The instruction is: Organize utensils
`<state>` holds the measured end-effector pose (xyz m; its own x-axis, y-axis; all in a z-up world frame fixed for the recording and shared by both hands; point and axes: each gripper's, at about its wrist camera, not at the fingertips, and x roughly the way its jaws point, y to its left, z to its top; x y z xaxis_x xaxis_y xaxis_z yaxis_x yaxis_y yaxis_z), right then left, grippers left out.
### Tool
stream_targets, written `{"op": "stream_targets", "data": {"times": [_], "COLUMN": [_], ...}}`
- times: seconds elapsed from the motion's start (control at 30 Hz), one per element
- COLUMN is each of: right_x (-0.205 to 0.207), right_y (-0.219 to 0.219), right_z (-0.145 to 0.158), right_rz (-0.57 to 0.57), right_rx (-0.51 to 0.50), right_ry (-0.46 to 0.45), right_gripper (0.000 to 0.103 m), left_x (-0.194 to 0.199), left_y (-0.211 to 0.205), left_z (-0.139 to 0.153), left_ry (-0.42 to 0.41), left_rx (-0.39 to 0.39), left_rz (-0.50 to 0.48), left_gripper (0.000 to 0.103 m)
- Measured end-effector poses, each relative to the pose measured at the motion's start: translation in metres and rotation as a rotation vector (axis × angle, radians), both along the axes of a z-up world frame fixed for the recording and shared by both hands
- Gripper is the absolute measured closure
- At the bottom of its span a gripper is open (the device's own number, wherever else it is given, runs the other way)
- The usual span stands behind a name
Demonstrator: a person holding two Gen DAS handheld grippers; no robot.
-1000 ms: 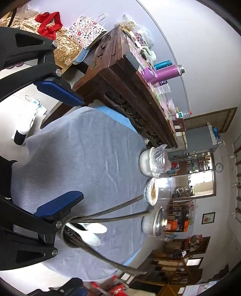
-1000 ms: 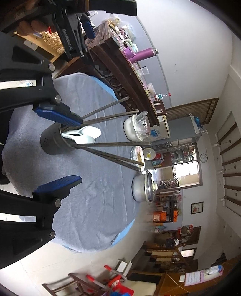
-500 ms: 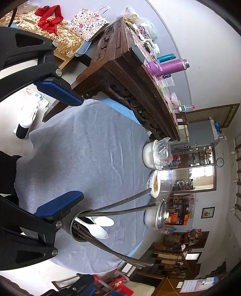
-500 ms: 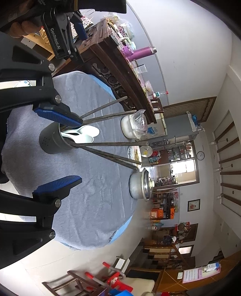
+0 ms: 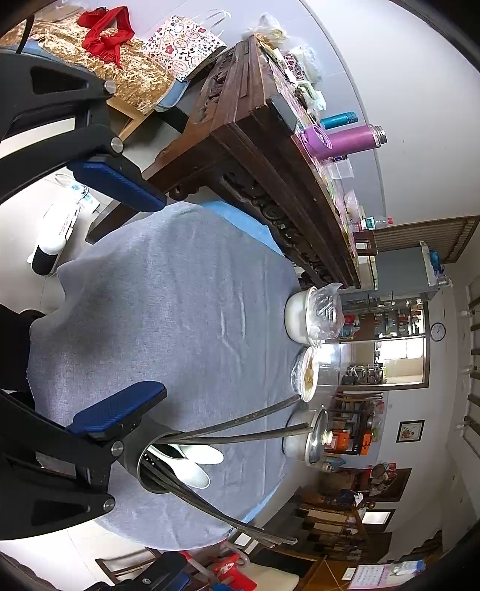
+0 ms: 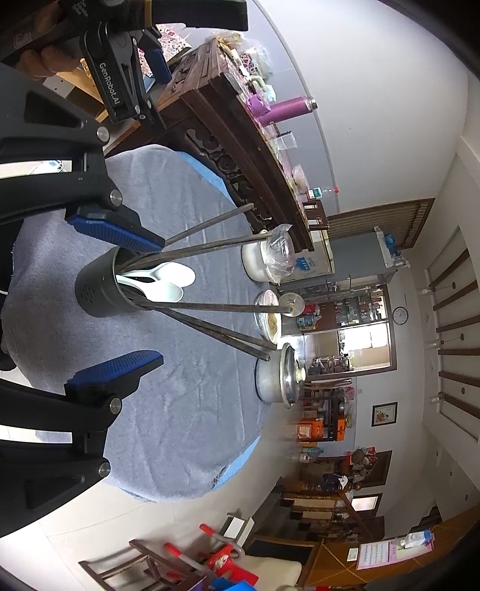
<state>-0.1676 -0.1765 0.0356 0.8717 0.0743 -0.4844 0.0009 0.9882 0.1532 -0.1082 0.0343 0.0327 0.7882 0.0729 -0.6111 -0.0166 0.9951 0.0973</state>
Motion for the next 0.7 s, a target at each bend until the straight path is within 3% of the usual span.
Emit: {"op": "stream_targets", "data": {"times": [0.7], "right_x": [-0.0054], "right_y": [0.0088], "right_z": [0.0059], "right_rz": [0.008], "right_rx": [-0.014], "right_ry": [-0.012], "right_gripper": [0.044], "left_x": [-0.0083], "left_y": [0.0102], "left_z": [0.0027], "left_ry": [-0.010], "left_rx": [-0.027], "left_rz": [0.008], "left_gripper": [0.010]}}
